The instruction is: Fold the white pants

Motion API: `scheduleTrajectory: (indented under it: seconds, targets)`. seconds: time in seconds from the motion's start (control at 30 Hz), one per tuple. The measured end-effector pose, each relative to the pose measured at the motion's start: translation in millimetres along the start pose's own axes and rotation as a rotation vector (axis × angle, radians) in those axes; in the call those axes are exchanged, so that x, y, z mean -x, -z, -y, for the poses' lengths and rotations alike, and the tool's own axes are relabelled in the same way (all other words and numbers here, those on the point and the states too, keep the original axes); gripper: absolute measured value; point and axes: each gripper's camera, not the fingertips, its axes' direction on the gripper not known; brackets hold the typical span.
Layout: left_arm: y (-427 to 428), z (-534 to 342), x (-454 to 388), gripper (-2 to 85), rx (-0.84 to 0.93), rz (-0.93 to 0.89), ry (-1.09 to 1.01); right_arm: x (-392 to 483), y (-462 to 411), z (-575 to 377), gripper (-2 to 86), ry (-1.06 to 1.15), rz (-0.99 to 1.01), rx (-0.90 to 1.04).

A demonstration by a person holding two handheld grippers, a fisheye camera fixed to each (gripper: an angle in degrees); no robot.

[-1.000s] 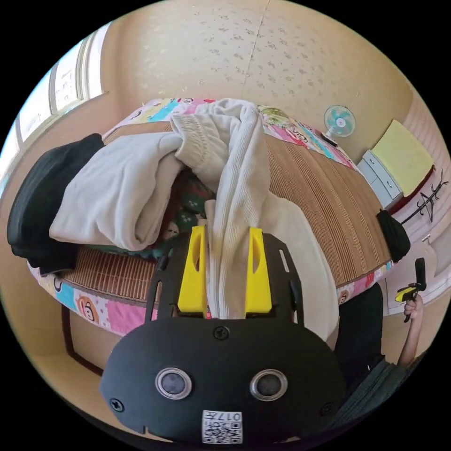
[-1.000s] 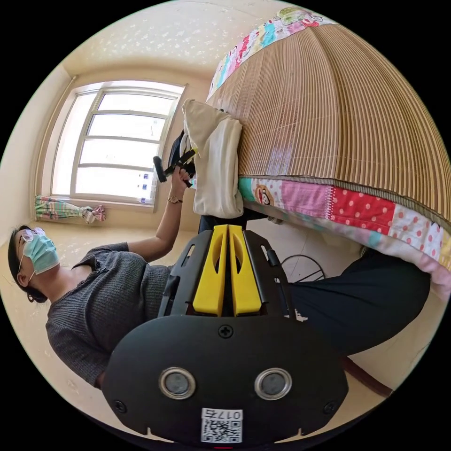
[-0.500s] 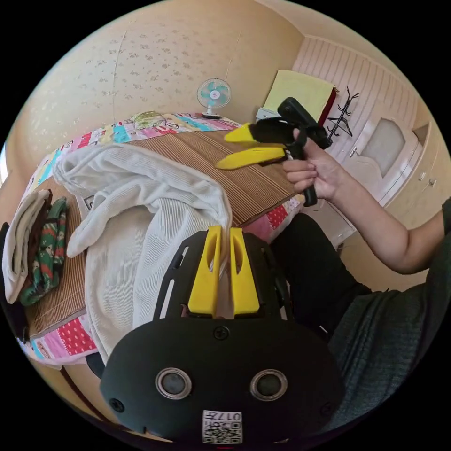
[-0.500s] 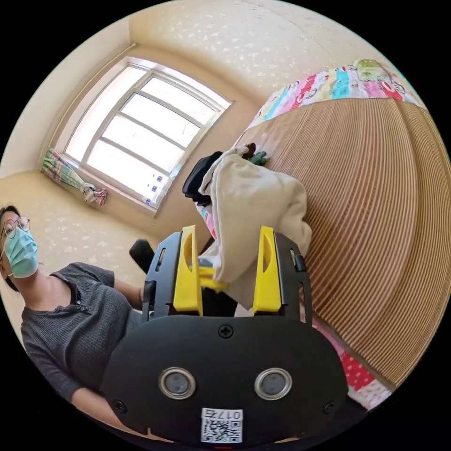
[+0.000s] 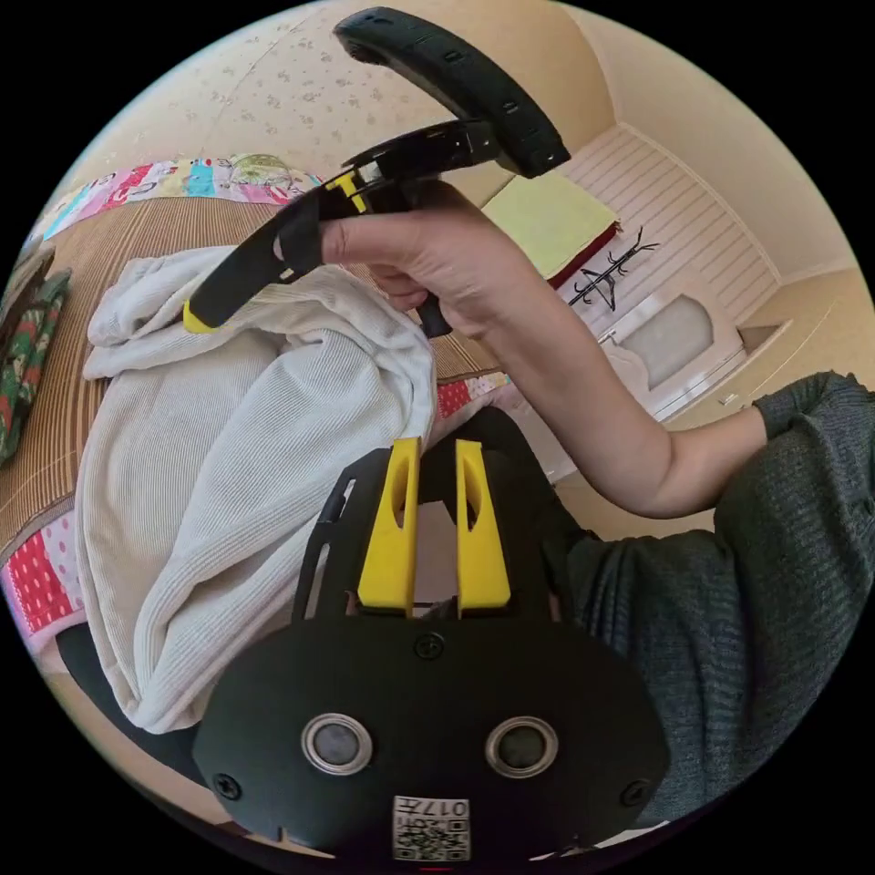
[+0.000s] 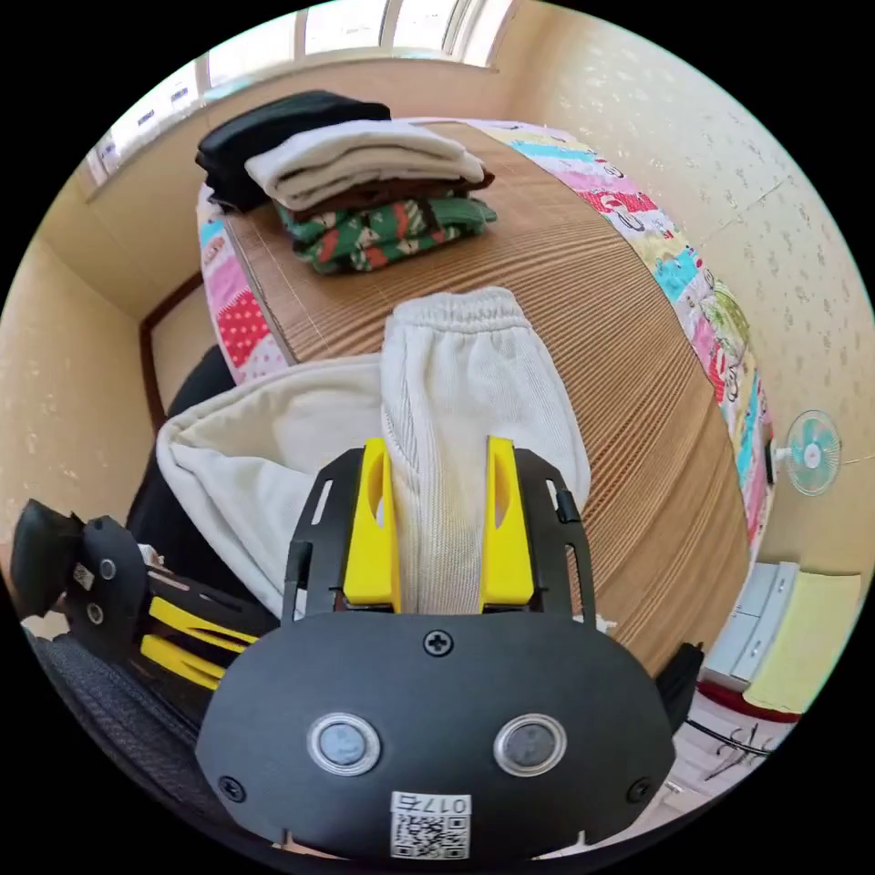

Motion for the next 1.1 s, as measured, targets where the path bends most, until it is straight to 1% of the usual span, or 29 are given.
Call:
scheduleTrajectory:
  seconds: [0.03, 0.07, 0.1, 0.13, 0.17, 0.2, 0.23, 0.27, 0.33, 0.37, 0.4, 0.43, 0.5, 0.57, 0.63, 0.67, 0.7, 0.73, 0.77, 0.8, 0.83, 0.87, 0.93, 1.0, 1.03, 1.07, 1.1]
  targets:
    - [14.3, 1.9, 11.5, 7.1, -0.032, -0.014, 0.062, -13.3, 5.9, -10.2, 12.2, -0.056, 0.085, -0.056]
    - [22.3, 2.7, 19.8, 7.5, -0.059, -0.041, 0.107, -33.5, 13.2, -23.2, 10.7, -0.129, 0.218, -0.123]
    - [38.1, 2.2, 42.1, 8.7, -0.135, -0.144, 0.220, -45.0, 15.7, -30.3, 10.2, -0.167, 0.293, -0.157]
    - [50.2, -0.8, 68.4, 10.3, -0.222, -0.268, 0.345, -69.8, 17.2, -45.5, 9.2, -0.245, 0.456, -0.223]
    - [54.1, -2.5, 80.8, 11.2, -0.263, -0.317, 0.401, -93.6, 14.0, -60.4, 8.3, -0.310, 0.627, -0.277]
    - [59.0, -4.1, 104.0, 12.9, -0.331, -0.381, 0.500, -104.3, 11.0, -67.3, 7.8, -0.331, 0.721, -0.300]
    - [59.7, 0.2, 122.2, 14.9, -0.357, -0.401, 0.564, -123.0, 3.6, -81.3, 7.4, -0.368, 0.888, -0.346]
    - [59.1, 5.0, 129.1, 15.9, -0.359, -0.396, 0.578, -136.8, -4.1, -95.3, 7.0, -0.406, 1.007, -0.388]
    - [50.7, 29.3, 149.5, 19.0, -0.309, -0.286, 0.641, -149.8, -12.3, -116.7, 6.4, -0.460, 1.127, -0.442]
    - [47.2, 35.2, 153.5, 19.7, -0.301, -0.270, 0.656, -154.3, -11.8, -131.5, 6.0, -0.474, 1.183, -0.500]
    - [38.6, 47.1, 159.3, 20.3, -0.303, -0.277, 0.661, -155.7, -10.3, -138.8, 5.8, -0.475, 1.208, -0.535]
    - [28.0, 58.0, 162.2, 20.2, -0.302, -0.307, 0.672, -158.0, -6.4, -153.1, 5.5, -0.472, 1.263, -0.610]
    - [14.9, 72.9, 157.5, 18.3, -0.338, -0.388, 0.668, -161.4, -0.2, -171.1, 5.0, -0.451, 1.365, -0.700]
    - [14.9, 86.5, 143.4, 15.3, -0.370, -0.341, 0.654, -170.5, 18.0, -194.3, 3.9, -0.412, 1.448, -0.808]
    - [42.7, 107.1, 111.3, 6.8, -0.416, -0.256, 0.541, -184.3, 45.3, -217.2, 2.9, -0.407, 1.405, -0.881]
    - [55.4, 111.9, 100.7, 5.9, -0.435, -0.229, 0.503, -194.8, 69.6, -231.9, 2.1, -0.403, 1.323, -0.896]
    - [85.0, 121.0, 76.6, 4.8, -0.471, -0.160, 0.416, -199.6, 83.7, -238.7, 1.8, -0.396, 1.267, -0.895]
    - [117.6, 129.5, 49.3, 4.4, -0.505, -0.093, 0.312, -207.5, 113.9, -250.3, 1.1, -0.366, 1.150, -0.886]
    - [134.7, 132.8, 34.9, 4.3, -0.525, -0.062, 0.261, -214.0, 145.2, -261.4, 0.8, -0.329, 1.059, -0.877]
    - [168.2, 137.6, 4.8, 4.2, -0.563, 0.001, 0.161, -216.9, 160.3, -267.5, 0.6, -0.315, 1.026, -0.881]
    - [200.2, 141.0, -29.1, 4.1, -0.590, 0.080, 0.048, -221.3, 190.2, -282.2, 0.3, -0.293, 0.968, -0.913]
    - [214.7, 141.5, -46.6, 4.0, -0.603, 0.114, -0.014, -222.1, 219.9, -299.0, 0.2, -0.265, 0.918, -0.972]
    - [258.8, 132.1, -115.4, 4.0, -0.684, 0.188, -0.236, -212.1, 260.1, -323.1, 0.1, -0.213, 0.824, -1.054]
    - [274.5, 116.6, -164.0, 4.0, -0.751, 0.242, -0.362, -189.7, 288.5, -345.0, 0.1, -0.202, 0.700, -1.123]
    - [276.3, 105.2, -190.0, 4.0, -0.785, 0.280, -0.405, -169.9, 299.6, -358.7, 0.1, -0.211, 0.604, -1.164]
    - [274.5, 99.6, -200.6, 4.0, -0.800, 0.301, -0.413, -148.4, 303.5, -372.3, 0.2, -0.238, 0.508, -1.207]
    - [266.8, 88.6, -216.7, 4.0, -0.831, 0.337, -0.405, -138.2, 302.9, -378.4, 0.2, -0.259, 0.459, -1.225]
